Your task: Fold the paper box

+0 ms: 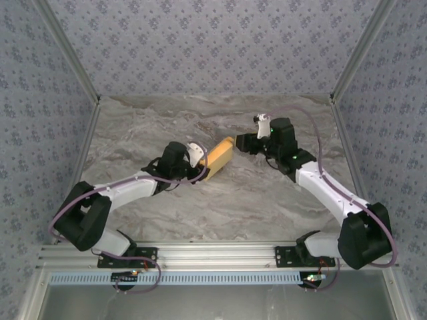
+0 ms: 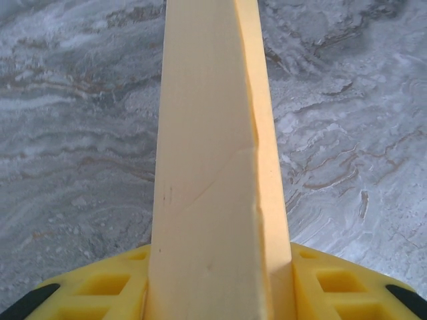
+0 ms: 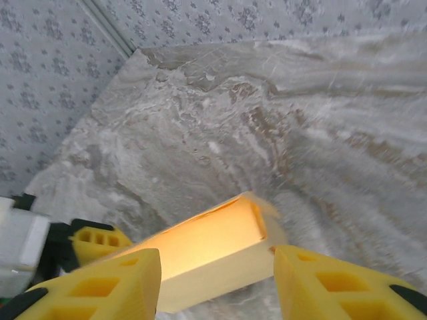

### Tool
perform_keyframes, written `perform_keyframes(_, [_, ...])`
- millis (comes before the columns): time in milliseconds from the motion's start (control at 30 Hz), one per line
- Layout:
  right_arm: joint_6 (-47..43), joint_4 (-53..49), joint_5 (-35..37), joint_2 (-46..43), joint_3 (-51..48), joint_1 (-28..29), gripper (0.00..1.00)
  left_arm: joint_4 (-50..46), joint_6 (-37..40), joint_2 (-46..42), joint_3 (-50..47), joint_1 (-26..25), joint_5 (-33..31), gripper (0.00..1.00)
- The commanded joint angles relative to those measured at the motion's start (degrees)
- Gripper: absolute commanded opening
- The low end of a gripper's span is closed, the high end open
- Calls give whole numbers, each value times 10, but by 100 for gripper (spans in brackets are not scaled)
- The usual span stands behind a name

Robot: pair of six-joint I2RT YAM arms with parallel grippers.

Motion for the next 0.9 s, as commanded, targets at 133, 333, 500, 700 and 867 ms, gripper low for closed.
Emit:
perform_keyframes(133, [-237, -131, -71, 36, 70, -19, 51, -93, 123, -14, 74, 64, 164, 37])
perform_keyframes(333, [-318, -191, -54, 47, 78, -18, 51, -165, 236, -14, 93, 86, 234, 37])
perform_keyframes(500, [-334, -196, -46, 42, 65, -16, 49, -224, 277, 2, 120, 87, 243, 37])
perform_keyframes(700, [-338, -200, -60, 44, 54, -14, 44, -253, 293, 23, 142, 87, 256, 37])
perform_keyframes(867, [-340, -198, -55, 50, 51, -9, 42, -258, 294, 29, 147, 88, 264, 37])
